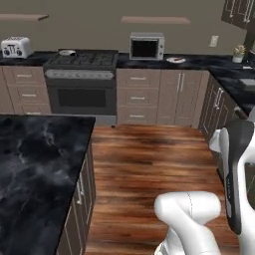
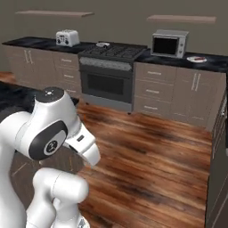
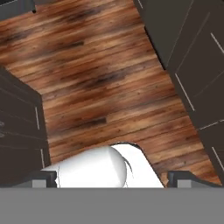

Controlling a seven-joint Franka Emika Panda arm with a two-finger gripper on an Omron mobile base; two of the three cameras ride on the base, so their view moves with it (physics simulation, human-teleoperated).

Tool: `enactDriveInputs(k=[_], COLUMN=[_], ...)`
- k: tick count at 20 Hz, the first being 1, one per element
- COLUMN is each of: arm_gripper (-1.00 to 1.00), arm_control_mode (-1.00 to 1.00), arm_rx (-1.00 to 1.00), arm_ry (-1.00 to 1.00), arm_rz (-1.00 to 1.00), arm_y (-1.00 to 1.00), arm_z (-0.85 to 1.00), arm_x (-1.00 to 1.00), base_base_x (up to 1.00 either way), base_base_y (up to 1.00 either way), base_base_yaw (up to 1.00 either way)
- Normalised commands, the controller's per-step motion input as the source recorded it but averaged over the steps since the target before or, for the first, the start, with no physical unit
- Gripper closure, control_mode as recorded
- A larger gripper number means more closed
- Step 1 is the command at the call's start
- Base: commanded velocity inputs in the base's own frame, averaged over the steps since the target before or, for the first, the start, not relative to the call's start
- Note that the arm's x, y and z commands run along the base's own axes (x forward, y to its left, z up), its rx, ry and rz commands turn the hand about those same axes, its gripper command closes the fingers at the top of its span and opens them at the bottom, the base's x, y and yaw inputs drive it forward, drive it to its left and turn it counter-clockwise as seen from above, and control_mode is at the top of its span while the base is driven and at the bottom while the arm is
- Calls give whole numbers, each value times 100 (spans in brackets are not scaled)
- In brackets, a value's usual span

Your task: Place the cold items (apple and carrot) from the fridge in one tupperware on the dining counter. Place the warm items (kebab skewer and hot dog) in the stove area in another tupperware.

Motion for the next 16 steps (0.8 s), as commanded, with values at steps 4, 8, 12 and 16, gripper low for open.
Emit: enactDriveInputs(k=[4,8,12,16], arm_gripper=[-100,-100,-100,-100], arm_control_mode=[100,100,100,100], arm_rx=[0,0,0,0], arm_ry=[0,0,0,0], arm_rz=[0,0,0,0], arm_y=[0,0,0,0], arm_z=[0,0,0,0], arm_x=[0,0,0,0], base_base_x=[79,100,100,100], base_base_y=[-36,-4,0,0], base_base_yaw=[-55,-32,-10,-1])
